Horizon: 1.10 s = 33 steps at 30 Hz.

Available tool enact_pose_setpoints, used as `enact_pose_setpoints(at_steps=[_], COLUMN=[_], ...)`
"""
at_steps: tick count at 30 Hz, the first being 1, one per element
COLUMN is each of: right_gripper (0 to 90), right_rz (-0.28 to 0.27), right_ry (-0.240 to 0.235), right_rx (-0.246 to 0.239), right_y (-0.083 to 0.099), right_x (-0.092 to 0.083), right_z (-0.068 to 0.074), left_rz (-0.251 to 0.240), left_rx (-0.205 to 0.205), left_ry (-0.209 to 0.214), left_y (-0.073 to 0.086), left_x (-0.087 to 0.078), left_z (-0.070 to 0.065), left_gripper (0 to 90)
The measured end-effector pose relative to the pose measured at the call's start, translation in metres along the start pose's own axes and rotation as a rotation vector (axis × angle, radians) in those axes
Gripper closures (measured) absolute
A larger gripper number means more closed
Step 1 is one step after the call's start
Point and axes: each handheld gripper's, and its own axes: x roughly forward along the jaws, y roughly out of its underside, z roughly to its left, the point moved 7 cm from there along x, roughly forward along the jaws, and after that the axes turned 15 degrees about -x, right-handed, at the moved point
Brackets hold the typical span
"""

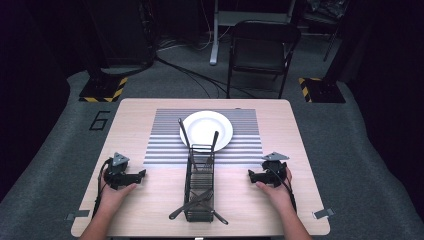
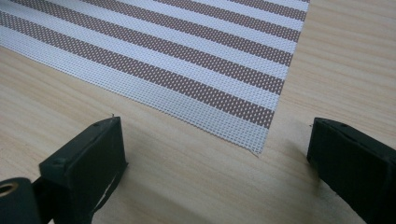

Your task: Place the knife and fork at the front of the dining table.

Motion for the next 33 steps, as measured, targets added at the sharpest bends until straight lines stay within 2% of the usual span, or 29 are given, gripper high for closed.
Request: enact_pose_setpoints(at_steps=[11,14,15,18,19,21,23,25,28,31,33], right_gripper=[5.5,8.8,17.1,21.3,26.5,27.3,31.2,33.6,42.2,43.6,43.6], right_rz=[-0.003,-0.003,-0.009,0.003,0.017,0.016,0.012,-0.009,-0.005,-0.027,-0.022], right_ry=[0.008,0.004,0.006,0.001,-0.013,-0.022,-0.034,-0.059,-0.119,-0.129,-0.126], right_rx=[0.011,0.004,0.015,0.013,0.025,0.030,0.010,0.016,0.055,0.023,-0.004], right_y=[0.001,0.002,0.002,0.003,0.003,0.003,0.001,-0.004,-0.009,-0.016,-0.020], right_x=[-0.002,-0.003,-0.006,-0.009,-0.013,-0.015,-0.019,-0.023,-0.029,-0.033,-0.036], right_z=[0.002,0.001,-0.001,-0.002,-0.002,-0.001,0.000,0.002,0.009,0.015,0.019], left_rz=[0.005,-0.002,-0.001,-0.001,-0.001,-0.001,-0.001,-0.001,-0.001,-0.001,0.008], left_rx=[0.004,0.003,0.004,0.005,0.005,0.004,0.005,0.004,0.004,0.003,0.005], left_ry=[-0.001,0.000,0.000,0.000,0.000,0.000,0.000,0.000,-0.001,-0.002,-0.001], left_y=[0.000,0.000,0.000,0.000,0.000,0.000,0.000,0.000,0.000,0.000,0.000], left_x=[0.000,0.000,0.000,0.000,0.000,0.000,0.000,0.000,0.000,0.000,0.000], left_z=[-0.001,-0.001,-0.001,-0.001,-0.001,-0.001,-0.001,-0.001,-0.002,-0.002,-0.002], left_gripper=[14.2,14.2,14.2,14.2,14.2,14.2,14.2,14.2,14.2,14.2,14.2])
